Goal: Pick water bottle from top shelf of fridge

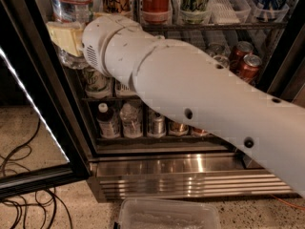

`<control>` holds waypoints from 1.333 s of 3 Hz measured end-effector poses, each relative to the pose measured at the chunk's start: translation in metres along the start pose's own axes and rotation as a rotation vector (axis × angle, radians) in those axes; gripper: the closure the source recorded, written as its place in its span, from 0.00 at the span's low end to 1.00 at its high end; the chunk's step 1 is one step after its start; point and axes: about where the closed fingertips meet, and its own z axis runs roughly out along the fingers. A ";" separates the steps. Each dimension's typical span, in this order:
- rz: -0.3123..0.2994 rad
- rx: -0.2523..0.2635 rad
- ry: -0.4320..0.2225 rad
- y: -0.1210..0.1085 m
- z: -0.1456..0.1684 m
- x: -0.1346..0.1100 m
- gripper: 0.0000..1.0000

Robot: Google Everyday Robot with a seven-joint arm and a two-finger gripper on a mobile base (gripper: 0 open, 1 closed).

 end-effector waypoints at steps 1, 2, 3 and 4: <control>0.074 -0.024 0.018 0.023 -0.009 0.012 1.00; 0.143 -0.045 0.047 0.046 -0.024 0.025 1.00; 0.188 -0.041 0.109 0.060 -0.045 0.043 1.00; 0.231 0.034 0.177 0.051 -0.070 0.064 1.00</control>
Offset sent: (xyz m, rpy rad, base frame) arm -0.0972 0.0088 -0.0541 0.1319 0.2184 0.0727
